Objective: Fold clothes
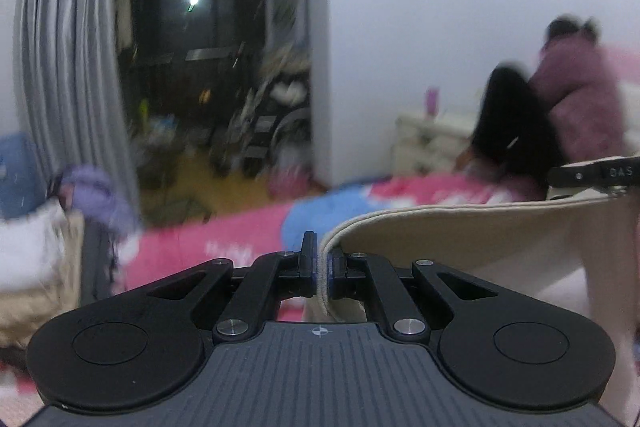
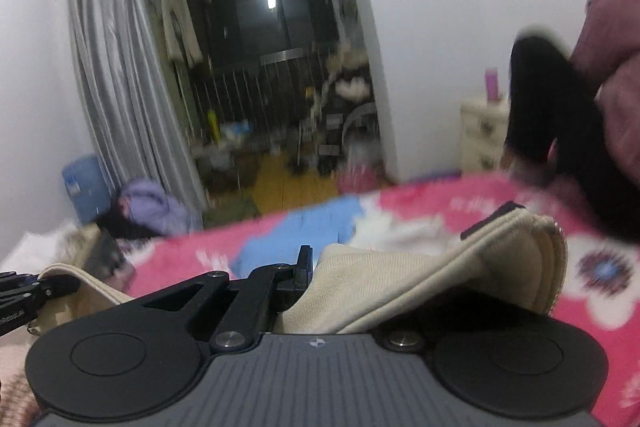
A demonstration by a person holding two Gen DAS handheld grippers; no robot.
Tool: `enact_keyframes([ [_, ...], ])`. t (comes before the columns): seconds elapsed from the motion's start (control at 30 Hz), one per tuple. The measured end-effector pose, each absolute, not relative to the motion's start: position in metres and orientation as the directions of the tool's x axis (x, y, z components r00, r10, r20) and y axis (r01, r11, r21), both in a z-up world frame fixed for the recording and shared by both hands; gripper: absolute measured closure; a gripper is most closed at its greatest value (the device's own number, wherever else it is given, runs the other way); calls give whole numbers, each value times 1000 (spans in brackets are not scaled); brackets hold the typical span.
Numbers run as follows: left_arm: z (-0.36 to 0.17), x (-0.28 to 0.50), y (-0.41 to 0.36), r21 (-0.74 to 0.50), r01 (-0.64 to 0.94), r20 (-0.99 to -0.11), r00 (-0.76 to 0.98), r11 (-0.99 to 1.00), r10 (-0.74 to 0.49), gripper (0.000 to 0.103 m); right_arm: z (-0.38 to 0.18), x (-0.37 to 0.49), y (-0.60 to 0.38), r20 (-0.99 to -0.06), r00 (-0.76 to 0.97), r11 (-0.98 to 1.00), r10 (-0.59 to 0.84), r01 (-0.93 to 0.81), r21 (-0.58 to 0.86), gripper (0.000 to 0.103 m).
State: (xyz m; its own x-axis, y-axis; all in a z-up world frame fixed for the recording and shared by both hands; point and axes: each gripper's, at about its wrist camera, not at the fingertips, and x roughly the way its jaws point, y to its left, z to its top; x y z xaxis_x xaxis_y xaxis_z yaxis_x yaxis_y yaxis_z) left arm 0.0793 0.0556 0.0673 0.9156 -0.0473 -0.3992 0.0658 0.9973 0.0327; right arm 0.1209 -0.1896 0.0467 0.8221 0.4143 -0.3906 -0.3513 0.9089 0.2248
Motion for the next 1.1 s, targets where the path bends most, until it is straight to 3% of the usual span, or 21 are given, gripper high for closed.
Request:
enact_keyframes([
  [0.17, -8, 128, 61, 55, 27, -536, 845, 998, 7, 97, -53, 193, -172, -555, 697, 889, 454, -314, 333, 91],
  [0.2, -23, 135, 61, 64, 25, -567, 824, 998, 16, 94, -71, 203, -172, -591, 657, 881, 468, -294, 370, 86],
  [0.27, -47, 140, 63, 74, 13, -610, 791, 997, 35, 77, -106, 221, -174, -665, 557, 861, 498, -228, 454, 76],
  [0.3, -55, 141, 64, 79, 8, -622, 782, 997, 43, 74, -123, 227, -175, -690, 513, 852, 511, -193, 487, 72],
  [0.33, -60, 141, 63, 87, 9, -624, 780, 996, 48, 69, -134, 229, -178, -693, 486, 836, 533, -174, 521, 72],
  [0.4, -65, 139, 59, 111, 6, -620, 782, 994, 64, 63, -141, 225, -185, -652, 484, 794, 584, -176, 581, 58],
  [0.47, -60, 135, 61, 99, -2, -615, 786, 995, 63, 51, -137, 219, -191, -633, 468, 765, 617, -168, 621, 52],
  [0.53, -51, 131, 64, 70, -13, -612, 789, 997, 53, 47, -130, 211, -198, -628, 452, 748, 633, -148, 647, 47],
  [0.6, -43, 126, 67, 42, -23, -608, 792, 999, 43, 42, -123, 198, -207, -619, 447, 730, 646, -124, 672, 26],
  [0.67, -34, 122, 70, 13, -33, -605, 796, 999, 34, 36, -113, 182, -218, -605, 455, 715, 653, -106, 691, 19],
  [0.9, 11, 95, 92, -162, -98, -584, 811, 982, -15, 32, -61, 106, -259, -596, 523, 741, 609, -107, 663, 18],
  [1.1, 73, 32, 118, -268, -88, -526, 848, 959, -69, 32, 12, 4, -308, -448, 584, 645, 677, -178, 743, 18],
])
